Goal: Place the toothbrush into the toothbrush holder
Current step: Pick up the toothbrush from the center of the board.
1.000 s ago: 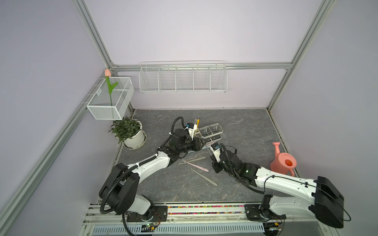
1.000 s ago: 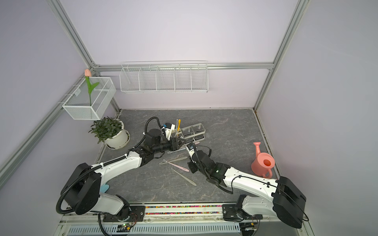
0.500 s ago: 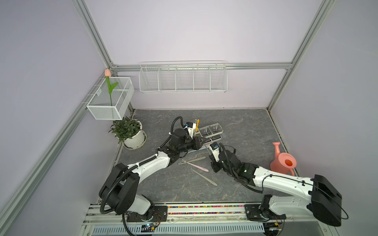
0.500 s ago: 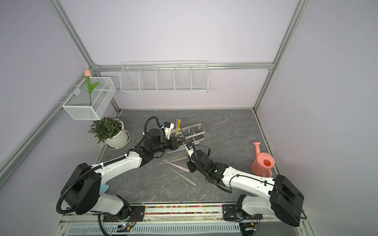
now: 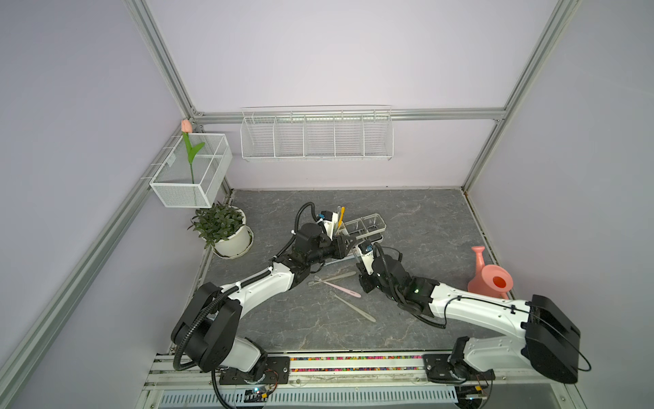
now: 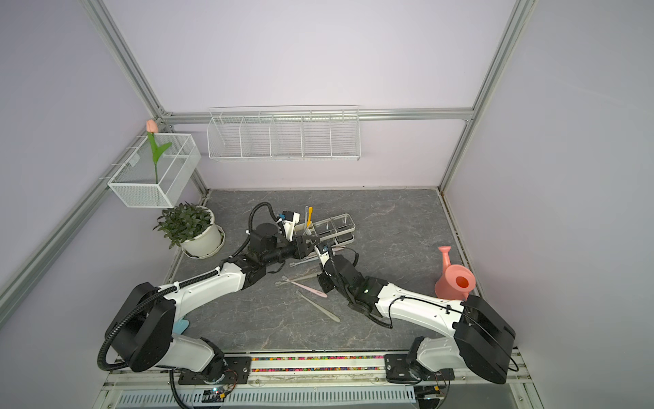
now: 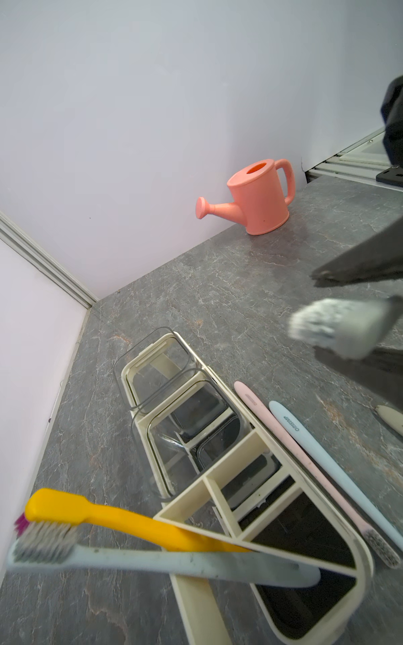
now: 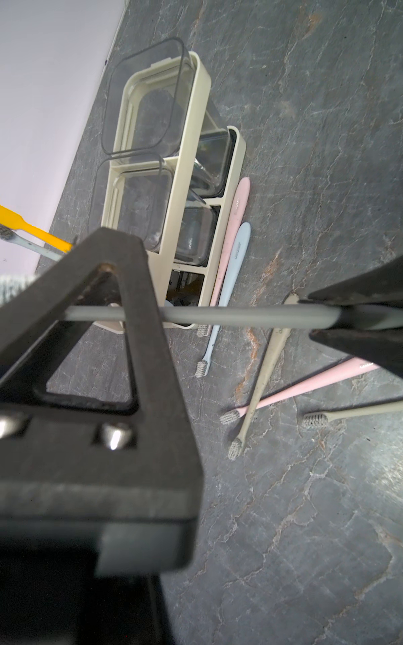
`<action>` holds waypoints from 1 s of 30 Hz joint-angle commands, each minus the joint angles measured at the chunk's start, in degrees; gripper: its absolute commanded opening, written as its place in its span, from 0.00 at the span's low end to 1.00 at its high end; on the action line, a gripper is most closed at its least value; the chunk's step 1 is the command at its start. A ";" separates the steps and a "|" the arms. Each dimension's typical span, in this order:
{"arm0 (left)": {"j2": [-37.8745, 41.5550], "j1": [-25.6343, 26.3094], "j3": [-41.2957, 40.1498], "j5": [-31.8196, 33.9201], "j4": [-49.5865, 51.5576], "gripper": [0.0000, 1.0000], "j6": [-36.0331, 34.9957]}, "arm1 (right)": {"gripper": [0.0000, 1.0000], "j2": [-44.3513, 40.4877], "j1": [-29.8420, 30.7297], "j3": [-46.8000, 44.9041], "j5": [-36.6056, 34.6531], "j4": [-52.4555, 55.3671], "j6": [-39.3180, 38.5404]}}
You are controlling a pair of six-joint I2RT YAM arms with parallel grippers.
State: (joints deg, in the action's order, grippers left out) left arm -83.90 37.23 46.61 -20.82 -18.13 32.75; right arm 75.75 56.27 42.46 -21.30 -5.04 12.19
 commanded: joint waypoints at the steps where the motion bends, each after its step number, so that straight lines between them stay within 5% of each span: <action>1: 1.52 -0.13 -1.01 1.23 -0.58 0.30 0.04 | 0.10 0.17 -0.70 1.75 -2.72 -2.17 0.89; 5: 1.88 -0.14 -1.15 1.89 -0.41 0.15 -0.47 | 0.10 0.27 -0.84 1.73 -2.96 -2.30 1.91; 12: 1.72 -0.14 -1.15 1.98 -1.53 0.03 -0.50 | 0.10 1.14 -1.16 1.79 -2.20 -2.99 2.84; 22: 2.62 -0.14 -1.61 2.87 -1.48 0.00 -1.71 | 0.13 1.37 -1.58 1.82 0.58 -4.59 4.44; 26: 2.76 -0.14 -1.60 2.98 -1.25 0.00 -2.23 | 0.33 1.44 -1.79 1.62 2.97 -5.21 4.83; 30: 3.28 -0.14 -1.34 2.89 -0.25 0.00 -3.30 | 0.78 0.06 -2.02 0.36 3.32 -5.36 5.80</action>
State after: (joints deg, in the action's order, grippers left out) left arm -82.02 37.15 45.63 -19.03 -19.35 31.22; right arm 77.10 54.57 42.89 -18.70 -8.67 16.58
